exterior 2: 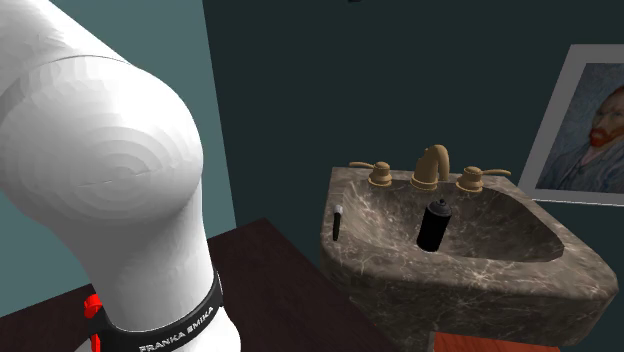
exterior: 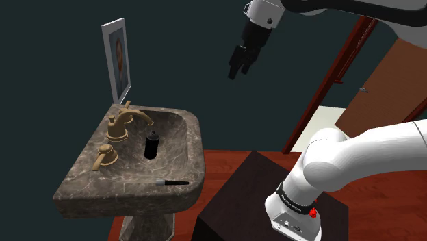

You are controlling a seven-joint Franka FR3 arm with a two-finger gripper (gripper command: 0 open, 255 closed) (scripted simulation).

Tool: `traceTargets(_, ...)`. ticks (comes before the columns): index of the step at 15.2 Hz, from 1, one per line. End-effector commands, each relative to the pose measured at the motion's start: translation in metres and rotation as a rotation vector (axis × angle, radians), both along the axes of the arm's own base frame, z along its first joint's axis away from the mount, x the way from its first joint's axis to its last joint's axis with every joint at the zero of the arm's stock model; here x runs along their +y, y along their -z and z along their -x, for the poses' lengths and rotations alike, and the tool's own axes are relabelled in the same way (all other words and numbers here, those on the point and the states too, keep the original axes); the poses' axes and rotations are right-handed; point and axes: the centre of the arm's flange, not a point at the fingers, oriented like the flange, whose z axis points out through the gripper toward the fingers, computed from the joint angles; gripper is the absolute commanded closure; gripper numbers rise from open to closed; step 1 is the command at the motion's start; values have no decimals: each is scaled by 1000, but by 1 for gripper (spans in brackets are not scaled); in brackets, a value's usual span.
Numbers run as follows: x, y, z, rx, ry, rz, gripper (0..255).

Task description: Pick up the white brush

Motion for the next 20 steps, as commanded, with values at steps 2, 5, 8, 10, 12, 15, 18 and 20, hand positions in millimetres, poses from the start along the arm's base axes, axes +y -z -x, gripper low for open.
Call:
traceTargets(2, 3, 12, -4, 1, -19, 1, 0)
traceTargets(5, 13, 48, -16, 4, -75, 6, 0)
traceTargets(8, 24, 85, -28, 7, -131, 10, 0)
traceTargets(10, 31, 109, -35, 9, -169, 13, 0)
traceTargets(12, 39, 133, -42, 11, -207, 16, 0)
traceTargets(15, 50, 170, -51, 14, -263, 21, 0)
traceTargets(18, 62, 206, -60, 18, -319, 25, 0)
traceTargets(20, 70, 231, -66, 20, -357, 28, 0)
